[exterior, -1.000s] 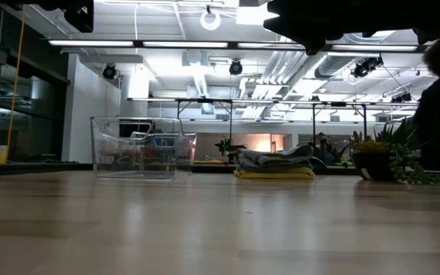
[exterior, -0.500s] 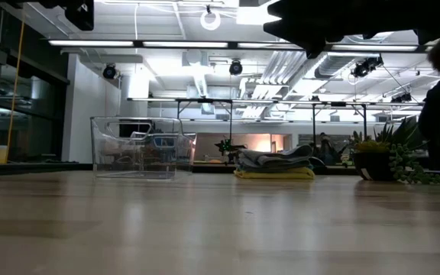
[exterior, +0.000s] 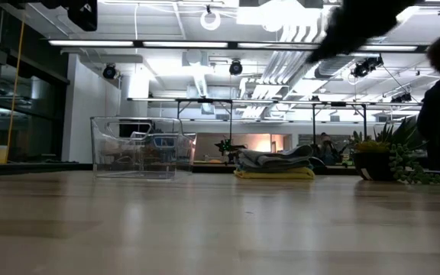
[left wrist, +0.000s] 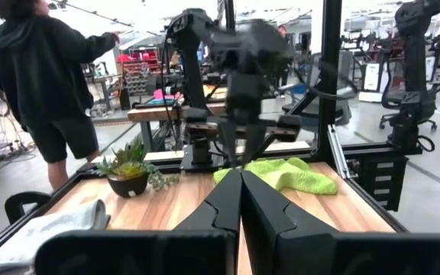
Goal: Fold microfiber towels
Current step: Fold the green microfiber cloth
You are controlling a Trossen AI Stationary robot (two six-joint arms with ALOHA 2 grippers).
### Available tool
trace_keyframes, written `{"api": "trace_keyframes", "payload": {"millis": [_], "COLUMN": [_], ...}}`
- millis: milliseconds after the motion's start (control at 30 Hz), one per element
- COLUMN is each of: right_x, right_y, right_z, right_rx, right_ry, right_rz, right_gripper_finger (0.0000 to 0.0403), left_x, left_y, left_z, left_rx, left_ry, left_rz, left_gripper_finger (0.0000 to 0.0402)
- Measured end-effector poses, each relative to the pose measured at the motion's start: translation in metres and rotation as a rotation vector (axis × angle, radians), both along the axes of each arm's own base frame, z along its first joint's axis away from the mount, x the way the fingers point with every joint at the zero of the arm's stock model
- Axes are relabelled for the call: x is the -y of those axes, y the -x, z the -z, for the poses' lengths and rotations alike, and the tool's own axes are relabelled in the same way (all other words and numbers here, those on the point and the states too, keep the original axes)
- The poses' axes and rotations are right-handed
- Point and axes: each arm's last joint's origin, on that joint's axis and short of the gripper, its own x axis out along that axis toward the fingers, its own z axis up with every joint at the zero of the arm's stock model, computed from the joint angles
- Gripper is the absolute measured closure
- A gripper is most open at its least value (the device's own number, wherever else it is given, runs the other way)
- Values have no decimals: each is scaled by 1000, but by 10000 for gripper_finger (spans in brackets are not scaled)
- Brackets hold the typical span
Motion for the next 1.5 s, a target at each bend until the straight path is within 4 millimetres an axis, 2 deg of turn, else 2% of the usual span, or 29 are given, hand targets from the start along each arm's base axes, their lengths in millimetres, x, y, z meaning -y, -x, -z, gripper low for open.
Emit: {"api": "trace_keyframes", "payload": {"millis": [100, 200, 400, 567, 667, 867, 1033, 1300, 1500], "right_x": [-20, -40, -73, -86, -88, -86, -78, -47, -29], "right_y": [15, 30, 54, 66, 66, 51, 31, -6, -53], "right_z": [2, 7, 36, 64, 75, 91, 98, 99, 98], "right_rx": [-252, -473, -838, -1067, -1140, -1135, -1070, -813, -510], "right_ry": [-98, -174, -243, -211, -200, -248, -276, -177, -165], "right_rz": [64, 172, 402, 582, 631, 664, 590, 490, 291], "right_gripper_finger": [397, 397, 401, 402, 403, 403, 403, 403, 403], "left_x": [1, 1, 1, 1, 1, 1, 1, 1, 1], "left_y": [-1, -2, -2, -2, -2, -2, -2, -2, -2], "left_z": [2, 3, 2, 2, 2, 2, 2, 3, 3], "left_rx": [-11, -17, -14, -14, -14, -14, -12, -12, -13], "left_ry": [-5, -7, -4, -2, -2, -2, 20, 20, 20], "left_rz": [0, 0, -3, -3, -3, -2, -1, -1, -1], "left_gripper_finger": [401, 401, 401, 401, 402, 402, 401, 402, 401]}}
